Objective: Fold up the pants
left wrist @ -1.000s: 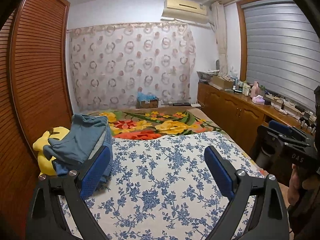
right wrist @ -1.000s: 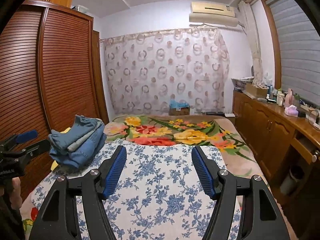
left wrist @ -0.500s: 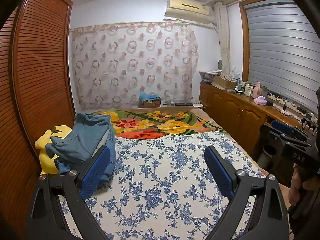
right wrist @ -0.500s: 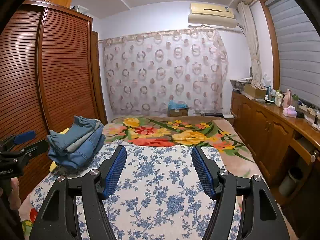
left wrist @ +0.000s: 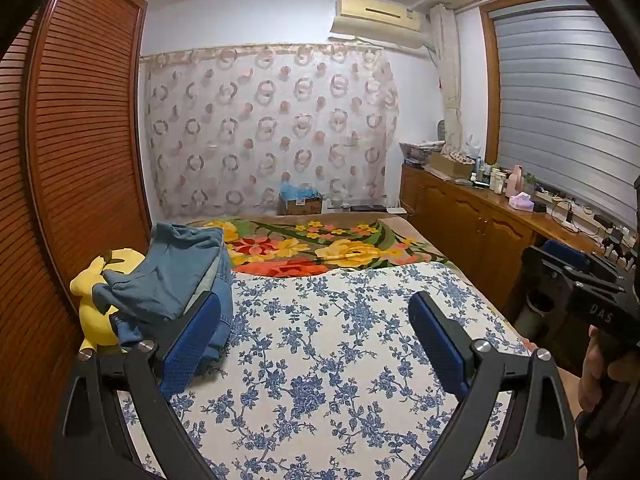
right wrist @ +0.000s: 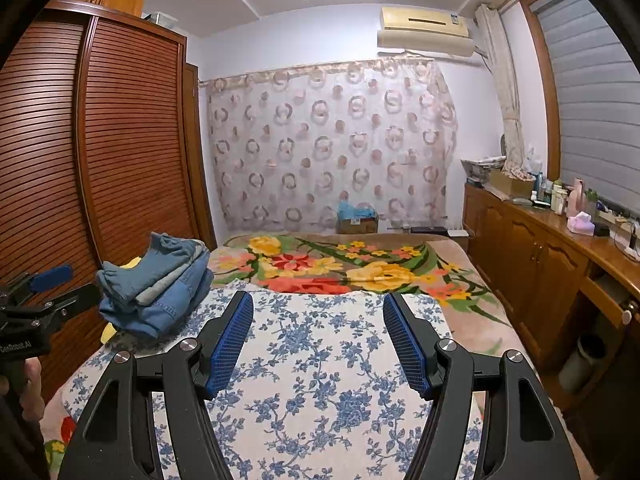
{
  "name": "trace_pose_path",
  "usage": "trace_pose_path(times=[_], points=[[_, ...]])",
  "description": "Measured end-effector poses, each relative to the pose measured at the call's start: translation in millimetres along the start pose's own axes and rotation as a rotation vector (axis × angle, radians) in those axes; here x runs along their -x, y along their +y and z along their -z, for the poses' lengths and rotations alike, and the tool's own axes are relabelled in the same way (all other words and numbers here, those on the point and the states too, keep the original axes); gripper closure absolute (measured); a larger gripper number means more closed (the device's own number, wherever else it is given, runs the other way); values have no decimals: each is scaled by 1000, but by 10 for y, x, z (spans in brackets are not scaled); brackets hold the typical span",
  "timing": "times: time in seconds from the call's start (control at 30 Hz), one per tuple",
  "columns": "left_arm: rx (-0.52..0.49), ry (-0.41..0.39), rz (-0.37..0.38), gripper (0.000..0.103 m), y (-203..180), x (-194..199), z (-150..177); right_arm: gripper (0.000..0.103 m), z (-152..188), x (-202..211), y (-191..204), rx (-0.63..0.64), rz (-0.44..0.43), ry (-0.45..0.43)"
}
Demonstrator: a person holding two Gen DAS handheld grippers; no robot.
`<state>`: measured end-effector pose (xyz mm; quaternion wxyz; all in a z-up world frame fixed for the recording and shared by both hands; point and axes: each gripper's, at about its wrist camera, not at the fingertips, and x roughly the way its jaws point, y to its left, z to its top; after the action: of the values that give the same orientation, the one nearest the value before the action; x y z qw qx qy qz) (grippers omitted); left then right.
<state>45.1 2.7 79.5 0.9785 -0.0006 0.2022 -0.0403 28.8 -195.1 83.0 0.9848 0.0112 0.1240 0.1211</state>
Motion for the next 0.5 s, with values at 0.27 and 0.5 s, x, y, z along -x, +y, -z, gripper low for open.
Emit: trace_pose_path(times=[0.27, 0.5], points=[[0, 1, 2, 8, 0, 1, 1, 33, 23, -3, 2, 5, -2, 4], [2, -6, 1, 8, 2, 11, 18, 33, 14, 9, -6, 5, 0, 3]])
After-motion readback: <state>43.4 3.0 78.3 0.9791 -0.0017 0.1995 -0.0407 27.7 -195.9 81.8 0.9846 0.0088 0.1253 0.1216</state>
